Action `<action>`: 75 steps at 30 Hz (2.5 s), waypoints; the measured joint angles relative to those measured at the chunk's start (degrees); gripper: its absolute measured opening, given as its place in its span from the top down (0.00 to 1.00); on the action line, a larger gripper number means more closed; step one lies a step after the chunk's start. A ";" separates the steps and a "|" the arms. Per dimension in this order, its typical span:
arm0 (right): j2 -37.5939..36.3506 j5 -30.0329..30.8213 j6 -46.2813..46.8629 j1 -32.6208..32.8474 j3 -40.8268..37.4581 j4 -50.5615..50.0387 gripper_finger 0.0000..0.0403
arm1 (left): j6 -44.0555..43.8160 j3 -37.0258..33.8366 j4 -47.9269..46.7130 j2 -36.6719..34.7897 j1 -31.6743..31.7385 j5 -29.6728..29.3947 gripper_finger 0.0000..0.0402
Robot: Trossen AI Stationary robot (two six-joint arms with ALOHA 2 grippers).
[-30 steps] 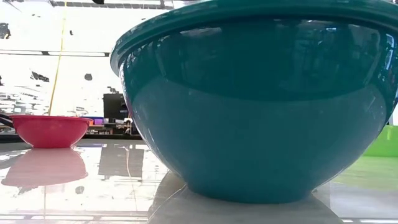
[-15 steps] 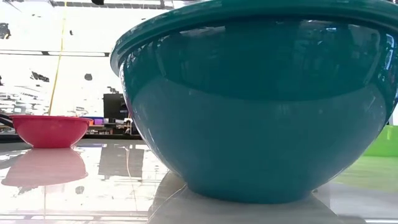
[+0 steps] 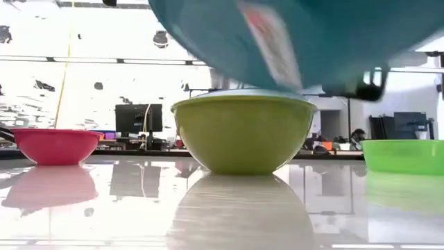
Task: Nest bowls inside each other
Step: Stack the blue bowl on top of the transparent blue bowl, then stack the transparent green bowl on top of the blue bowl
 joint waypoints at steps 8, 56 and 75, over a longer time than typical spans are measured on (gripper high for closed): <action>-8.67 7.78 -6.32 -4.10 -0.05 0.01 0.89 | 0.68 0.00 -0.23 0.46 0.02 -0.24 0.33; -4.99 -0.32 -32.64 -30.43 25.22 -53.95 0.22 | -1.74 0.02 -11.41 1.43 0.01 3.28 0.33; -25.01 4.86 -12.52 -16.57 4.40 -63.76 0.25 | -4.24 0.02 -25.48 1.50 0.02 4.49 0.33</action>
